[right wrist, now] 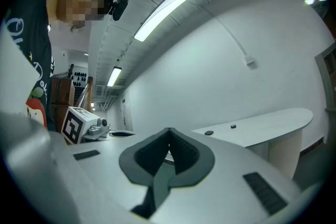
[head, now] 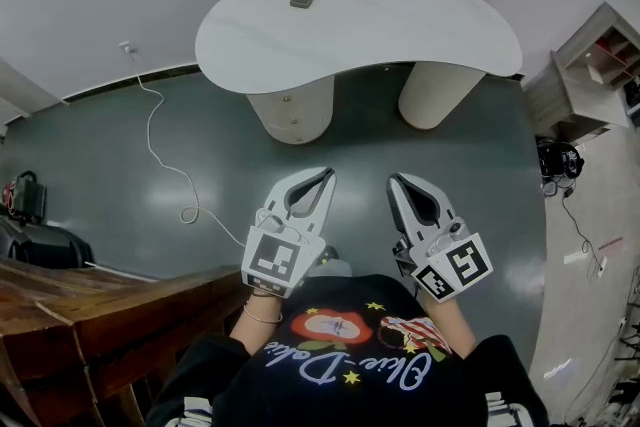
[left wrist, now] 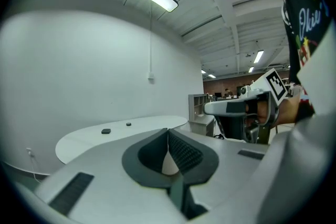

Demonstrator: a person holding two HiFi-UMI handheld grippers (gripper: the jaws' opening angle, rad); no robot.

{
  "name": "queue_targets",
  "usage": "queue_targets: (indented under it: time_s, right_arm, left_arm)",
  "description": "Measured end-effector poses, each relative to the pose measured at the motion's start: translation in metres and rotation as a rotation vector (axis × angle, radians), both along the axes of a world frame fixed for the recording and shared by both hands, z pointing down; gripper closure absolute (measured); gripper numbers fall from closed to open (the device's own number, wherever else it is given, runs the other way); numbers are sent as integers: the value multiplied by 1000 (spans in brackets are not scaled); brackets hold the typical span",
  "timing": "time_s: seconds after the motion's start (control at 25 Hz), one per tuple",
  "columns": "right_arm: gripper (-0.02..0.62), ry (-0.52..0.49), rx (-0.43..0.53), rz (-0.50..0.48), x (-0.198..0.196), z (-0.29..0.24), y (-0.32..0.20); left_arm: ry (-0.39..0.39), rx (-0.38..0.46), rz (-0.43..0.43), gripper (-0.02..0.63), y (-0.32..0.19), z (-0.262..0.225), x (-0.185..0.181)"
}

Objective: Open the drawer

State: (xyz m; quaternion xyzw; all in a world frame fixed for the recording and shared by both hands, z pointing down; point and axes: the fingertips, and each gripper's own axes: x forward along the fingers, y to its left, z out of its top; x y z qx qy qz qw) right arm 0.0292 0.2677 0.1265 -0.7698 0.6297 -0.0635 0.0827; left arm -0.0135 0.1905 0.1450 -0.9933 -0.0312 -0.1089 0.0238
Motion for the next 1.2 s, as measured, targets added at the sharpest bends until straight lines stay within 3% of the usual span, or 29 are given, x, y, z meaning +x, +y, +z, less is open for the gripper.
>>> queue_targets:
  time_s: [0.48,0.68,0.88,1.2]
  right_arm:
    - [600,4,-51,-52,3,7,-58]
    - [600,5,-69,-128,19,10,-82]
    - [600,44,-19,-186,43,3,-111]
    - [600,22,-39,-364,89,14,-158]
  left_arm:
    - [22,-42,-38,601,-54,8,2]
    - [9,-51,-100,601,-73,13,13]
    - [3,-35,-187,601,-100,15,23]
    - [-27,-3,-317,601,-132,18,65]
